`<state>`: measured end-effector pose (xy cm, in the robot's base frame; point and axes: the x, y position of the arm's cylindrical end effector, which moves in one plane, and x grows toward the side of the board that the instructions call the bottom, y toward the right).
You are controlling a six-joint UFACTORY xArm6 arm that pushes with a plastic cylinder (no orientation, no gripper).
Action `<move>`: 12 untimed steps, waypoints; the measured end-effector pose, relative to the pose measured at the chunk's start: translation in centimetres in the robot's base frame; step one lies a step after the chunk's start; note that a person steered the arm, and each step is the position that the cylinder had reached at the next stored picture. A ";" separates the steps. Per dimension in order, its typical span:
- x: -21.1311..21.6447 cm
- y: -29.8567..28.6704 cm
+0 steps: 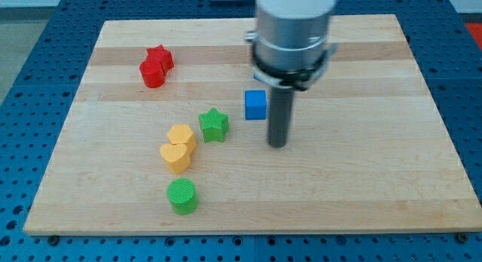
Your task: Push the cube into the triangle
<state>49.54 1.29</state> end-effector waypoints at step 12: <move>-6.2 -1.8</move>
<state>43.36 -0.52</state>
